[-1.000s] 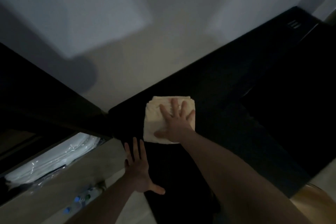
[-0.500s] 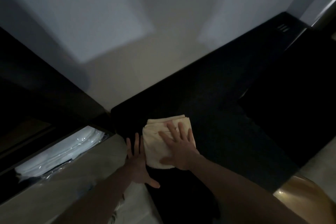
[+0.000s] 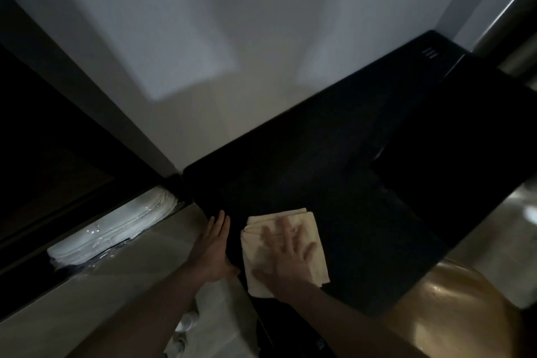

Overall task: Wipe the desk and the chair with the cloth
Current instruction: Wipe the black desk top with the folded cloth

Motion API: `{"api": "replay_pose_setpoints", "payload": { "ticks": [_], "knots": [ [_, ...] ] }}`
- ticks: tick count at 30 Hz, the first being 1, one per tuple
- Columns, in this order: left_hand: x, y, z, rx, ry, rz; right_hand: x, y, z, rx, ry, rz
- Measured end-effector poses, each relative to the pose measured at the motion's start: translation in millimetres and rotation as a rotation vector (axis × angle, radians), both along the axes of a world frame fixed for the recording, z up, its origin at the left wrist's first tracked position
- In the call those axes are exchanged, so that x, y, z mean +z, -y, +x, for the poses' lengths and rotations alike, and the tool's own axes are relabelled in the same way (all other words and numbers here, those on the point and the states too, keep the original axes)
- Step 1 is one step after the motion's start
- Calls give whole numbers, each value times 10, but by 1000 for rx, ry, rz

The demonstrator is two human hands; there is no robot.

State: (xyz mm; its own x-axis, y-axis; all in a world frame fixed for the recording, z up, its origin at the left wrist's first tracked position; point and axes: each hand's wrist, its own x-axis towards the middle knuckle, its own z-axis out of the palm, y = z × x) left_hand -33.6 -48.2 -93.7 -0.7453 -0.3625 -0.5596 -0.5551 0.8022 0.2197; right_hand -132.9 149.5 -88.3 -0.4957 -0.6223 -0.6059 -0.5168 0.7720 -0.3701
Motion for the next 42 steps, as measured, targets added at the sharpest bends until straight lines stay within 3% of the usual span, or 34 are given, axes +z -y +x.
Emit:
{"api": "replay_pose_setpoints", "payload": {
  "ticks": [5,14,22,31,38,42],
  "knots": [
    [-84,0,-25,-5,-10,-27,-130,116,-54,29,-44,123],
    [-156,26,-34,-11,-7,3,-269,418,-626,100,-92,70],
    [-110,33,-83,-49,54,-25,-245,252,-405,112,-103,132],
    [69,3,-244,-50,197,-58,-101,22,-61,-112,-4,130],
    [85,6,-684,-82,430,-142,-107,208,-441,-272,100,148],
    [191,70,-1013,-128,463,-145,-111,244,-853,-352,116,137]
  ]
}}
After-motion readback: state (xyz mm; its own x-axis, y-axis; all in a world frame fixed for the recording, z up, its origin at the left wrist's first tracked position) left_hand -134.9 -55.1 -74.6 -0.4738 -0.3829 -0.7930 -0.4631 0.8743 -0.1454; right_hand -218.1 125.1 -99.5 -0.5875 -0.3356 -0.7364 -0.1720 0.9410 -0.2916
